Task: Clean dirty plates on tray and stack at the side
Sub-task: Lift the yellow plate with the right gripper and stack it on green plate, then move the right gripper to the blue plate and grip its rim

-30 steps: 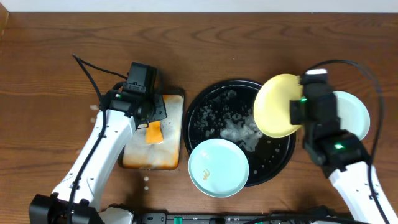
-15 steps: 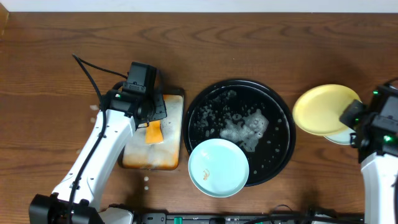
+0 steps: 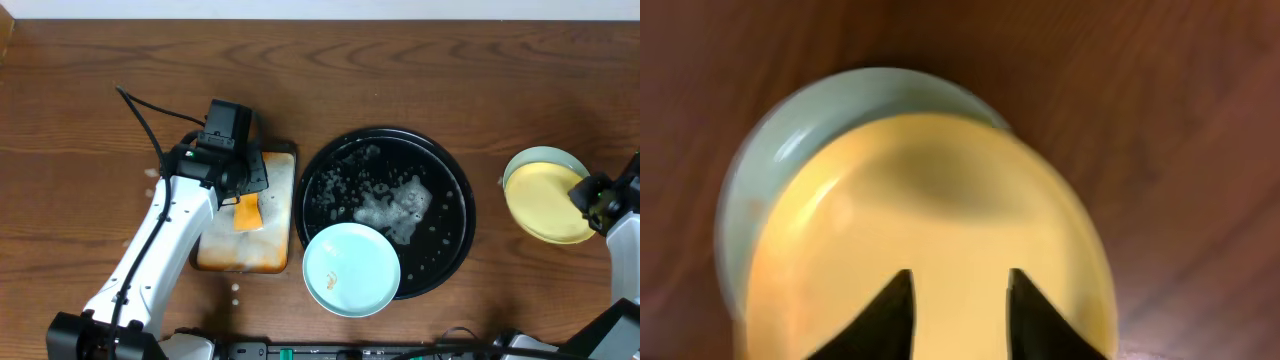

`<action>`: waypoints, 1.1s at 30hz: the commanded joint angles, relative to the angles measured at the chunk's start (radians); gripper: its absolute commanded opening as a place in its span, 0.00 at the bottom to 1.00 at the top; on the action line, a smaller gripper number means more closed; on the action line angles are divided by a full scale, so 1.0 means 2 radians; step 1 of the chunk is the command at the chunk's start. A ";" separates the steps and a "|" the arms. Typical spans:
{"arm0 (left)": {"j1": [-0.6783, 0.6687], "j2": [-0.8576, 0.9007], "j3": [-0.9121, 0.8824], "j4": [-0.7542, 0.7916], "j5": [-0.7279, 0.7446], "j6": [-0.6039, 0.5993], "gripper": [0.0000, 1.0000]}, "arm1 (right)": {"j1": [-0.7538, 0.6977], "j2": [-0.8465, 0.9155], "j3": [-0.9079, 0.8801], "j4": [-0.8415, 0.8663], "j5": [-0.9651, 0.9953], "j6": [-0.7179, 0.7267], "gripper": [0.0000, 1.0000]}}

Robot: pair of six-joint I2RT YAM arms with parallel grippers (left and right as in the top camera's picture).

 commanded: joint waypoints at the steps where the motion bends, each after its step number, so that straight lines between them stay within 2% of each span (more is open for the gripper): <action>1: 0.002 0.001 -0.002 -0.002 -0.001 0.005 0.30 | 0.008 -0.024 0.010 0.006 -0.094 -0.021 0.35; 6: 0.002 0.001 -0.002 -0.002 -0.001 0.005 0.29 | 0.047 -0.077 0.010 -0.004 -0.230 -0.068 0.38; 7: 0.002 0.001 -0.002 -0.002 -0.001 0.005 0.29 | 0.072 -0.091 0.010 -0.028 -0.241 -0.075 0.38; 12: 0.002 0.001 -0.002 -0.007 -0.001 0.015 0.30 | 0.133 -0.097 0.007 -0.109 -0.201 -0.073 0.34; 14: 0.002 0.001 -0.002 -0.014 -0.001 0.023 0.30 | 0.155 -0.097 0.002 -0.125 -0.199 -0.094 0.34; 18: 0.002 0.001 -0.002 -0.030 -0.013 0.039 0.40 | 0.195 -0.097 0.001 -0.141 -0.209 -0.130 0.46; 19: 0.002 0.002 -0.003 -0.029 -0.023 0.039 0.43 | 0.203 -0.097 0.001 -0.141 -0.232 -0.149 0.49; 20: 0.002 0.004 -0.004 -0.026 -0.039 0.039 0.45 | 0.217 -0.097 0.001 -0.142 -0.289 -0.203 0.49; 22: 0.002 0.007 -0.006 -0.024 -0.042 0.039 0.47 | 0.239 -0.097 0.001 -0.152 -0.342 -0.243 0.49; 27: 0.002 0.009 -0.007 -0.034 -0.027 0.035 0.51 | 0.327 -0.096 -0.004 -0.177 -0.331 -0.242 0.49; 33: 0.002 0.009 -0.007 -0.033 -0.027 0.035 0.53 | 0.453 -0.074 -0.045 -0.179 -0.171 -0.091 0.48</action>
